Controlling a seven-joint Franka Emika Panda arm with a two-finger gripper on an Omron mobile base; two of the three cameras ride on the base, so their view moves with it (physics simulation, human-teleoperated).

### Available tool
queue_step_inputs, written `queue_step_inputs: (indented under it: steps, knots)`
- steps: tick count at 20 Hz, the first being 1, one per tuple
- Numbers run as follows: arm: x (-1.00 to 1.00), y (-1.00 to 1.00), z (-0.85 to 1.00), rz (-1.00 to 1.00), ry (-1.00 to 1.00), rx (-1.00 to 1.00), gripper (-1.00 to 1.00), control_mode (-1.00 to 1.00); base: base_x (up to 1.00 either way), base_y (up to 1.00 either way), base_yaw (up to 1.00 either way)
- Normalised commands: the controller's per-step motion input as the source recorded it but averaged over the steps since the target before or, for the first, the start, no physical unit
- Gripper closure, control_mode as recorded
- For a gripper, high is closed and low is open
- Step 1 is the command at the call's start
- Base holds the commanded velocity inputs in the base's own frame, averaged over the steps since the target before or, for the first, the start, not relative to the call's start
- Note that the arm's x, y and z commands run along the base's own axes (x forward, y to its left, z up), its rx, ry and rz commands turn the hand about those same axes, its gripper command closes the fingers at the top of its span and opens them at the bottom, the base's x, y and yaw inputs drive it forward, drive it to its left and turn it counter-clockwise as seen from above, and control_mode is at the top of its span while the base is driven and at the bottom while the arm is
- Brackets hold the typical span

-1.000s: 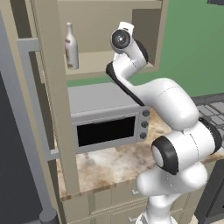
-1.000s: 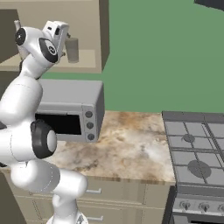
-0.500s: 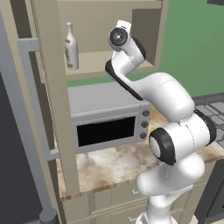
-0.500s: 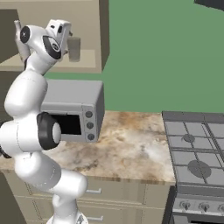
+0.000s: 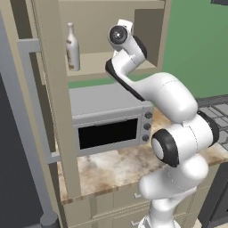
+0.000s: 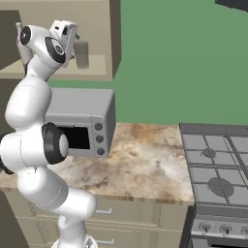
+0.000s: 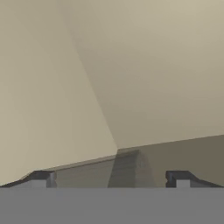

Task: There is a bowl on the dining counter. Grab a lemon wedge from the fridge and place it in the bowl. Then get the liquor bottle and glass cup from the cabinet and place them next to the bowl.

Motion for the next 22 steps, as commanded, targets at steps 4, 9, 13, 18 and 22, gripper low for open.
queue_step_inputs:
  steps: [4,9,13,18,22]
  knots:
    - [-0.33,0.0,0.0,-0.05,0.0,-0.01,-1.0,-1.0,0.0,0.0,0.0]
    - [-0.04,0.0,-0.09,-0.03,0.04,-0.01,-1.0,-1.0,0.0,0.0,0.0]
    - [0.0,0.0,-0.12,0.0,0.05,0.0,-1.0,-1.0,0.0,0.0,0.0]
    - [0.01,0.0,-0.11,0.0,0.04,0.0,-1.0,-1.0,0.0,0.0,0.0]
    - [0.03,0.0,-0.1,0.0,0.05,0.0,-1.0,-1.0,0.0,0.0,0.0]
